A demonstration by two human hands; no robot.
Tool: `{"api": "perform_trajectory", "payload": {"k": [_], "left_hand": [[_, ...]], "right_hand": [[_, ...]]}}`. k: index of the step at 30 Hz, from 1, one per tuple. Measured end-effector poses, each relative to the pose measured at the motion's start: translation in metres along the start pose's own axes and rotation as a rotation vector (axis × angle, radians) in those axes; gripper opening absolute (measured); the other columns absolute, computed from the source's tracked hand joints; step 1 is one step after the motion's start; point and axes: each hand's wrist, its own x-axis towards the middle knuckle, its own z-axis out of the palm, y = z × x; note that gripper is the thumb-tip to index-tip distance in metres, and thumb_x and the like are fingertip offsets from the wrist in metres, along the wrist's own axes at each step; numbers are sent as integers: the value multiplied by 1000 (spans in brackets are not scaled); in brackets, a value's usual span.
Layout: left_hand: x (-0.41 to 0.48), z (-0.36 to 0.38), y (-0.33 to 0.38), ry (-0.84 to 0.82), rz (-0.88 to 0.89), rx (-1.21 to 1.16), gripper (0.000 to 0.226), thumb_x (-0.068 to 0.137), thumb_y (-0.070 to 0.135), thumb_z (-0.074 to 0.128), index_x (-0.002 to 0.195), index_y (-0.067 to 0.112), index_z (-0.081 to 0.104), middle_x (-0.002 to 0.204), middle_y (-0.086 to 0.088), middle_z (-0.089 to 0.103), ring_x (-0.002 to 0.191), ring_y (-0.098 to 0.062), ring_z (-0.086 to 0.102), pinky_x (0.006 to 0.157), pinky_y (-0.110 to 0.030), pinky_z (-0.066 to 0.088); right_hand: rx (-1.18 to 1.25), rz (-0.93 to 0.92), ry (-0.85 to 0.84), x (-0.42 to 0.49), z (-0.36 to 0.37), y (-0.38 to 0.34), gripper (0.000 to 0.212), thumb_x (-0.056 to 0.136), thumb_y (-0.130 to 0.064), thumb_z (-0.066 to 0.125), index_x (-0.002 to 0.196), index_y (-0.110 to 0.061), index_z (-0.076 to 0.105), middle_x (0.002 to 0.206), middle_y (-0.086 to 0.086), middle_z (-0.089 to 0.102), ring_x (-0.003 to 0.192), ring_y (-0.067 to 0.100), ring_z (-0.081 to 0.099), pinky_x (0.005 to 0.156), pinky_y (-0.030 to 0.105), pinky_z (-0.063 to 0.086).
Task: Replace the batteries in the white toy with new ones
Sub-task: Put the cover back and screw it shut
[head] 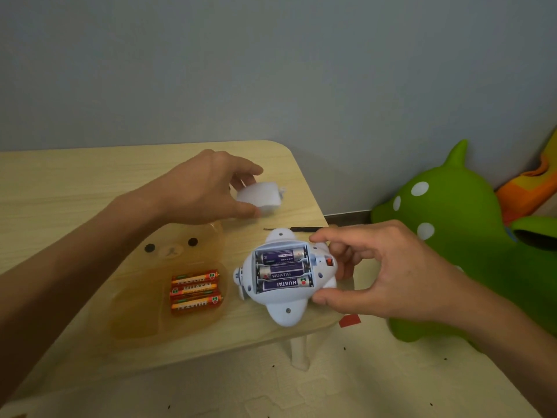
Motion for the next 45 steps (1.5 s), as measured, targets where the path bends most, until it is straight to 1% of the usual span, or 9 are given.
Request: {"api": "perform_trajectory", "payload": {"k": [2, 5, 11, 20, 26, 31, 35, 40, 45], "left_hand": [[-21, -7, 17, 34, 55, -179, 72, 74, 52, 83, 140, 31, 62, 116, 21, 71, 99, 4, 67, 83, -16, 56], [-53, -8, 39, -5, 157, -307, 60, 69, 54, 83, 126, 40, 71, 109, 26, 74, 105, -2, 68, 88, -27, 58], [-75, 7, 53, -6, 191, -274, 55, 66, 54, 86, 118, 47, 69, 109, 29, 69, 105, 1, 61, 81, -24, 57], [-80, 9, 38, 13, 128, -318, 57, 62, 54, 88, 116, 46, 72, 107, 25, 70, 105, -3, 63, 83, -21, 51], [-80, 5, 38, -9, 116, -250, 64, 57, 68, 81, 117, 47, 73, 101, 28, 70, 98, -1, 61, 79, -21, 50], [-79, 5, 40, -22, 121, -224, 67, 55, 74, 75, 116, 47, 73, 98, 27, 70, 97, -1, 63, 78, -26, 56], [-79, 6, 39, -30, 71, -266, 64, 52, 70, 82, 111, 47, 72, 100, 26, 71, 99, 1, 65, 82, -25, 58], [-77, 6, 42, -44, 34, -316, 57, 52, 60, 90, 105, 47, 71, 109, 36, 66, 100, 5, 65, 83, -25, 59], [-75, 7, 45, -81, 24, -323, 54, 54, 52, 94, 102, 47, 71, 109, 32, 64, 101, 7, 63, 86, -23, 57]], "right_hand": [[25, 9, 10, -1, 1, 0, 60, 73, -45, 89, 127, -24, 76, 88, -5, 77, 78, 18, 74, 78, 35, 64], [47, 17, 9, 0, 2, 0, 55, 74, -40, 91, 124, -25, 75, 90, 0, 79, 76, 21, 74, 77, 40, 65], [-8, 29, -9, 3, -1, -4, 51, 75, -44, 90, 121, -25, 75, 98, -1, 82, 87, 19, 78, 78, 41, 65], [61, 82, 20, -1, 1, -3, 57, 70, -33, 95, 122, -22, 75, 93, 0, 79, 80, 20, 76, 77, 35, 65], [69, 150, 0, 2, 1, -8, 58, 69, -29, 99, 121, -25, 74, 87, -2, 77, 70, 14, 75, 71, 31, 66], [81, 194, -28, 2, 0, -13, 60, 68, -37, 99, 122, -29, 73, 92, -4, 79, 72, 14, 77, 72, 34, 67], [261, 313, -38, 2, -3, -23, 69, 63, -67, 83, 122, -33, 72, 97, -3, 84, 72, 20, 83, 73, 44, 68], [494, 486, -35, 9, -5, -32, 48, 71, -46, 81, 111, -18, 77, 90, 14, 84, 72, 27, 82, 65, 33, 66], [716, 628, -119, 14, -7, -29, 43, 68, -26, 86, 108, -14, 74, 81, 11, 79, 78, 25, 73, 62, 28, 62]]}}
